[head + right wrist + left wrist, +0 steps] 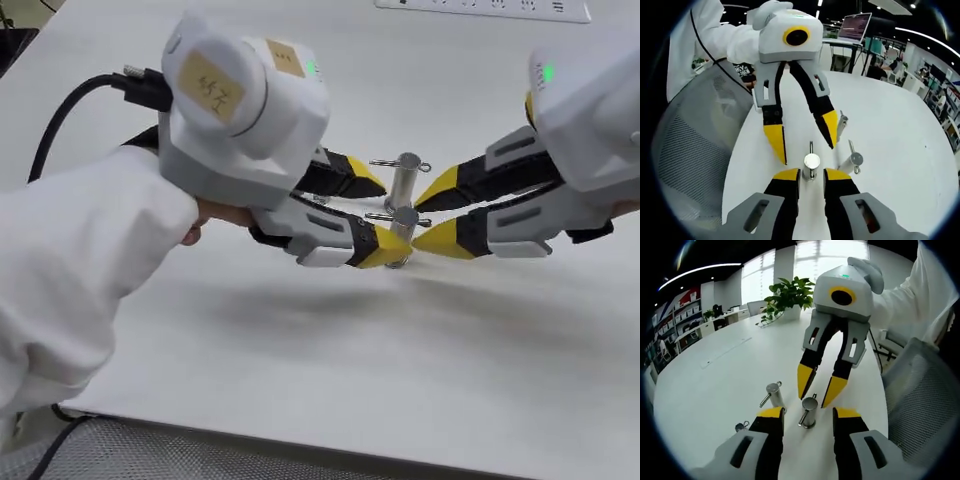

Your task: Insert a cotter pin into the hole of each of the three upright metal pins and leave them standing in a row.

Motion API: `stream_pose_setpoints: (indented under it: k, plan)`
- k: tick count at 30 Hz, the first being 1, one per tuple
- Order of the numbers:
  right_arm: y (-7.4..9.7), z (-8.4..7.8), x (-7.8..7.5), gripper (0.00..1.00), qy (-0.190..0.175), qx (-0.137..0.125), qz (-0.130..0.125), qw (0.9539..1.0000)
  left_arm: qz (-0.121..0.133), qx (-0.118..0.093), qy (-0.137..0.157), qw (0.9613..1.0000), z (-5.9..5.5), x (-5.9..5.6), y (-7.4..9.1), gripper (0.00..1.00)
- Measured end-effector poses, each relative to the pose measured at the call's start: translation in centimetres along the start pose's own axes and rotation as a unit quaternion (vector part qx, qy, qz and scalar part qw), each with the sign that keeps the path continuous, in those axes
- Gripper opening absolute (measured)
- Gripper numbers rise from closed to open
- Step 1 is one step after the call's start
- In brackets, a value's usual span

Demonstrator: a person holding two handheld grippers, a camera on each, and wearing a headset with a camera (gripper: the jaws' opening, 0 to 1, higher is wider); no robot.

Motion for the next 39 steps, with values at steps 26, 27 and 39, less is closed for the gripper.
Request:
stream_pose_setpoints:
  k: [26,27,39]
  plan:
    - [-1.9,0.9,0.7,0.1,-0.036,0.004,-0.003,0.9993,0.013,-0.07,0.081,0.9942,-2.3,-2.7,4.2,0.93]
    - [-1.9,0.9,0.8,0.1,-0.037,0.005,-0.003,0.9993,0.012,-0.071,0.081,0.994,-2.3,-2.9,4.3,0.94]
    - [-1.9,0.9,0.9,0.08,-0.033,0.01,-0.002,0.9994,0.015,-0.067,0.082,0.9942,-2.6,-3.6,4.5,0.92]
Point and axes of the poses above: the centre of the closed fingertips' face, and the gripper's own axes: y roughly backward along the fingers, x roughly to its left, z roughly out of its top, the point moved 8 cm from there along y, roughly backward along the fingers, and after that the axes turned 5 degrees about -z, right-handed, at the moved point
